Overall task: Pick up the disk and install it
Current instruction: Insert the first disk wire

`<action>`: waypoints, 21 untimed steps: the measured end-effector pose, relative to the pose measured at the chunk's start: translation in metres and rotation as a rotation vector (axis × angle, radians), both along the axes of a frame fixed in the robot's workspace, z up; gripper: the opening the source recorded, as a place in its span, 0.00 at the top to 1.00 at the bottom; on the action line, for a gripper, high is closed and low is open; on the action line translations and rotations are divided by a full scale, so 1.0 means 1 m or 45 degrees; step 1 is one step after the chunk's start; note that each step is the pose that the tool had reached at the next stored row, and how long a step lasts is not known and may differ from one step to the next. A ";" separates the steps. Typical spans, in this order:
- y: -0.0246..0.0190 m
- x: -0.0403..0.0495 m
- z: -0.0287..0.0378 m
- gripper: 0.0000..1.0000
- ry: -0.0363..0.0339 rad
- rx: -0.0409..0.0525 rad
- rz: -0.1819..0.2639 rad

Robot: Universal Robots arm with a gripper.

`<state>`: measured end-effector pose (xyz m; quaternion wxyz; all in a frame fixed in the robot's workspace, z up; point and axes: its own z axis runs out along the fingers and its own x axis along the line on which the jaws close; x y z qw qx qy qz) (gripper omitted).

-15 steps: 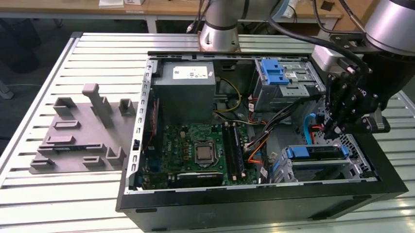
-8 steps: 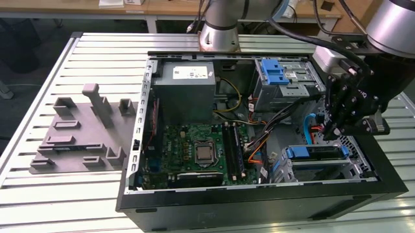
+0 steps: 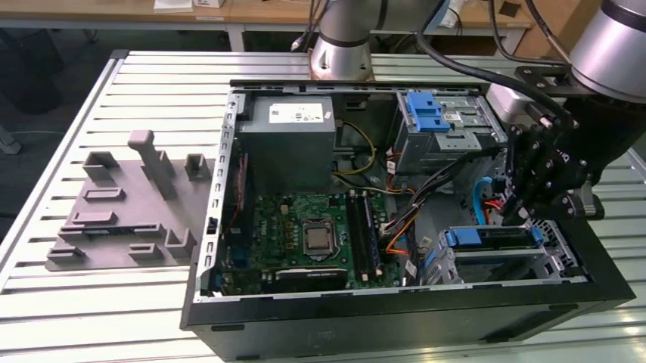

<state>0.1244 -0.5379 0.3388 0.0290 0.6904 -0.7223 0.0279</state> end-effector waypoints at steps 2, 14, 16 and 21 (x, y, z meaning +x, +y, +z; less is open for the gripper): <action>-0.0003 0.0000 -0.0003 0.84 0.0041 0.005 -0.006; -0.0069 0.0001 -0.0029 0.84 0.0066 0.041 -0.007; -0.0070 0.0005 -0.0034 0.84 0.0066 0.043 -0.009; -0.0085 0.0015 -0.0044 0.84 0.0066 0.045 -0.022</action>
